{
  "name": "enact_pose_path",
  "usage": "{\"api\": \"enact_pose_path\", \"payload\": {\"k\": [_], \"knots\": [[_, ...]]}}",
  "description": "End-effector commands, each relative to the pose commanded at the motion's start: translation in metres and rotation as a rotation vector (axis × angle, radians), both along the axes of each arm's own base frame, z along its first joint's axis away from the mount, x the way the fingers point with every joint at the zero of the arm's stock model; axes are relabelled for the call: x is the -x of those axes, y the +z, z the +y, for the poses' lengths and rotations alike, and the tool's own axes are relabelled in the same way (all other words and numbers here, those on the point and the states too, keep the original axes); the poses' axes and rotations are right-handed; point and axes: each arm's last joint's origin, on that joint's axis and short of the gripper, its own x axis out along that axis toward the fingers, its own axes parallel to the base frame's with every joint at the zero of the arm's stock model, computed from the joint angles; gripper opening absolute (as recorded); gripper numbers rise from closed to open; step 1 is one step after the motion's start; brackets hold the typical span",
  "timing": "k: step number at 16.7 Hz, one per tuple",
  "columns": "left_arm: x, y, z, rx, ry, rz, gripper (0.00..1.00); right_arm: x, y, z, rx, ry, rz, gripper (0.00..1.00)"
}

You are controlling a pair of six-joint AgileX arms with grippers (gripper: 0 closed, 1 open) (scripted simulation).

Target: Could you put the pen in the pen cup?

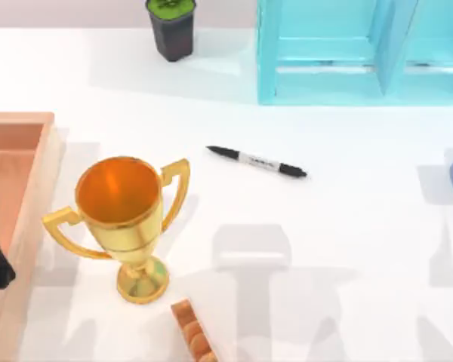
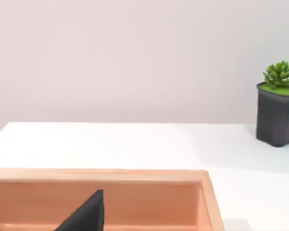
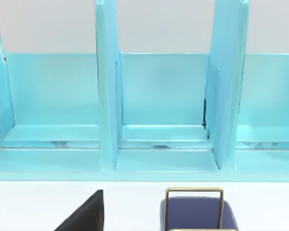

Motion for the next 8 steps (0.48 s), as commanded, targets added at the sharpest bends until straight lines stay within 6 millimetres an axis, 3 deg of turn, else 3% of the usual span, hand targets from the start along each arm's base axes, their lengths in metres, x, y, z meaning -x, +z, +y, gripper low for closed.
{"api": "enact_pose_path", "payload": {"k": [4,8], "knots": [[0.000,0.000,0.000,0.000,0.000,0.000,1.00,0.000,0.004,0.002,0.010,0.021,0.013,1.00],[0.000,0.000,0.000,0.000,0.000,0.000,1.00,-0.003,0.033,0.012,0.072,0.141,0.087,1.00]]}}
